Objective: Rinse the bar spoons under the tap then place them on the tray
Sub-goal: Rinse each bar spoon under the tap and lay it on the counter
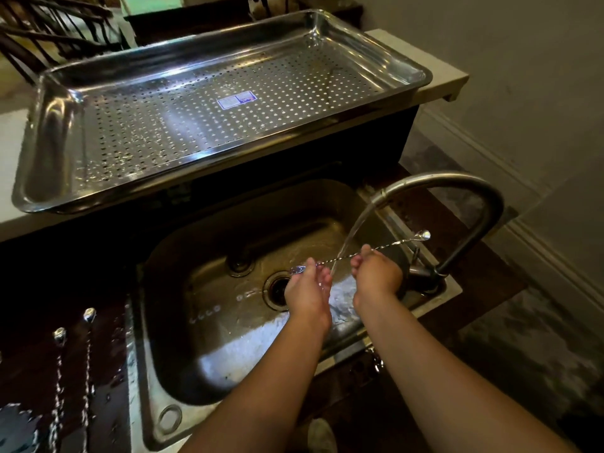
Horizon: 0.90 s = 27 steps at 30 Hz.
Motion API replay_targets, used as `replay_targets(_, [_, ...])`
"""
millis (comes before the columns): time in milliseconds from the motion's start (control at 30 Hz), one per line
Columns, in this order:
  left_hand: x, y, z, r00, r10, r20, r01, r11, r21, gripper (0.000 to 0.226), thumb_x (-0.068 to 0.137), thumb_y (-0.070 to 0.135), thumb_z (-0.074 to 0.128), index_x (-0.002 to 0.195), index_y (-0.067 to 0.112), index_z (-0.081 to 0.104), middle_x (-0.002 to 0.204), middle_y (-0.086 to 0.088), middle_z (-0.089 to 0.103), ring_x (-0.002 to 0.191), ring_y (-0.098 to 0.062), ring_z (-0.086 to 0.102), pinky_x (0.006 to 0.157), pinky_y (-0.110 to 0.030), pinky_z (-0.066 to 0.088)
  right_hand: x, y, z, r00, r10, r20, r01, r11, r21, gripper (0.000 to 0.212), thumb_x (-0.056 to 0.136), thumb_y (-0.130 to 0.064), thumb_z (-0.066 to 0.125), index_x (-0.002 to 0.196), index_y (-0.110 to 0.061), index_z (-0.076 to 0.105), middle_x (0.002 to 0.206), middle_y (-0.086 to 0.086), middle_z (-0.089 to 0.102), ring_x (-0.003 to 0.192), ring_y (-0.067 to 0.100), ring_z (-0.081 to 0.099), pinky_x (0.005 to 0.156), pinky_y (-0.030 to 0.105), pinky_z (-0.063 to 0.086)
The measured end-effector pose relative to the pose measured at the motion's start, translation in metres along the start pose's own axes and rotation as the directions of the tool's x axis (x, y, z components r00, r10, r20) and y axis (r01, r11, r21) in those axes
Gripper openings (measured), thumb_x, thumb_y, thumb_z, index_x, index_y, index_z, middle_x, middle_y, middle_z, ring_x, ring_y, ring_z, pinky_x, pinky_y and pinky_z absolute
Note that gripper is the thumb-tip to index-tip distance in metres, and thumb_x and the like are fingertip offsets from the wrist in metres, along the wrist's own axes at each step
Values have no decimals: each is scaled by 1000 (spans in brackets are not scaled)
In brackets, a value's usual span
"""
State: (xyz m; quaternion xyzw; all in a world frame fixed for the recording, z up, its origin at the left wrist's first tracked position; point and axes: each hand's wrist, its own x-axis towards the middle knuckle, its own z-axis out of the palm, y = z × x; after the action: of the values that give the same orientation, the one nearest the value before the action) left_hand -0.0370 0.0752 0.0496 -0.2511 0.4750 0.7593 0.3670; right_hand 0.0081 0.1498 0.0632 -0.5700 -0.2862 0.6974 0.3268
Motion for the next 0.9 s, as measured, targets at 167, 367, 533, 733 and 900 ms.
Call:
replay_targets(167, [3,22,-32,1000,23,-11,-22,999,32,16,94,16,57,83,5,59,78,-8,62,68,-15,60,60,-21,51,-29,38,28,1000,-11,-20,9,992,-128,27,94,-13,56,68,-9,58,57,3,54,48,12,49,41,16,41])
replay_targets(367, [-3,50,-69,996,-38,-78,53,978,201,24,97,22,52,82,4,57,71,-9,58,57,-18,52,48,-22,48,-51,72,45,994,59,95,-32,965,-261,22,95,-15,53,75,-9,59,56,-1,56,37,4,51,34,13,40])
replay_targets(533, [-13,76,-110,946,307,104,-273,580,768,23,92,20,54,76,10,66,63,-3,62,64,-25,54,59,-28,39,-70,99,67,994,59,92,-22,932,-362,32,92,-14,57,59,-11,58,52,1,58,46,15,52,49,26,41])
replay_targets(733, [-24,115,-150,727,533,434,-309,-311,899,18,92,16,49,100,13,64,106,-9,57,99,-27,55,76,-34,45,-96,130,94,980,63,190,55,830,-556,38,93,-17,56,55,-12,52,59,5,54,56,22,49,57,30,39])
replay_targets(900, [-22,135,-185,785,461,413,-194,-450,872,21,94,16,50,110,14,63,116,-10,54,110,-28,46,86,-35,45,-118,147,110,950,93,300,111,795,-597,30,93,-11,54,64,-17,54,62,0,53,53,13,50,53,22,43])
